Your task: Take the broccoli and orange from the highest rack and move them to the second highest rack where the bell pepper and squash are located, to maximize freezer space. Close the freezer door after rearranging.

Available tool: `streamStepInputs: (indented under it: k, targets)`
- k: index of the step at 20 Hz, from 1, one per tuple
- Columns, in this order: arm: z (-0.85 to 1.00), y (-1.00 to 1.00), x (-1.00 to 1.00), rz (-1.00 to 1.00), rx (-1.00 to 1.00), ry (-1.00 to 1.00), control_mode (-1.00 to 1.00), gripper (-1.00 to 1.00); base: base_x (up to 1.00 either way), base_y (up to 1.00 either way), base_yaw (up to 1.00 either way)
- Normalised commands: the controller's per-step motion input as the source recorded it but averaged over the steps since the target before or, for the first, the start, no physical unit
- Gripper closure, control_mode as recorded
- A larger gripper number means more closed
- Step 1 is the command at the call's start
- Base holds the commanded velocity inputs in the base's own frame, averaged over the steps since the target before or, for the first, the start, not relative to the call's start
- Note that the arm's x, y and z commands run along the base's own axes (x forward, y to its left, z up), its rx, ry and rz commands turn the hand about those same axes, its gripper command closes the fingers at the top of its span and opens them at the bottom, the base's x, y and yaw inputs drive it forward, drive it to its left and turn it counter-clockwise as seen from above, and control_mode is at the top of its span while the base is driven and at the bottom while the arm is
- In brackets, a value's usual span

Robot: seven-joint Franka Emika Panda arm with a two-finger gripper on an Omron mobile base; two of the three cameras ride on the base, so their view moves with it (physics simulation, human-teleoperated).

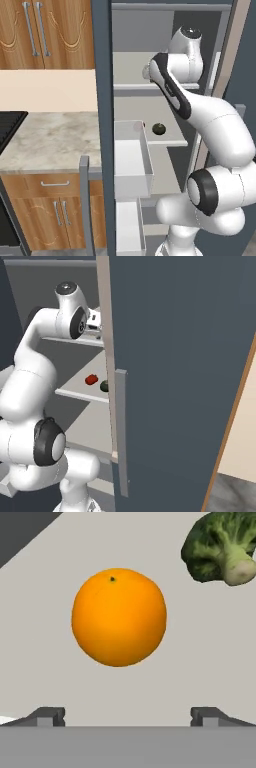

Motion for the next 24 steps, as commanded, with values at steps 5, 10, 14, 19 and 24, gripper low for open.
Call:
streamStepInputs:
  k: [5,10,14,19,24]
  targets:
    - [0.0,0.06,0.57,0.0,0.0,-0.08,-1.0,-1.0,0.0,0.0,0.0]
    - [0.03,0.02,0.5,0.0,0.0,-0.01,-1.0,-1.0,0.0,0.0,0.0]
    - [0.0,0.0,0.33,0.0,0.0,0.0,-1.0,-1.0,0.0,0.0,0.0]
    - [-0.03,0.01,0.15,0.0,0.0,0.0,-1.0,-1.0,0.0,0.0,0.0]
    - [-0.41,0.13,0.0,0.0,-0.07,-0.01,-1.0,1.0,0.0,0.0,0.0]
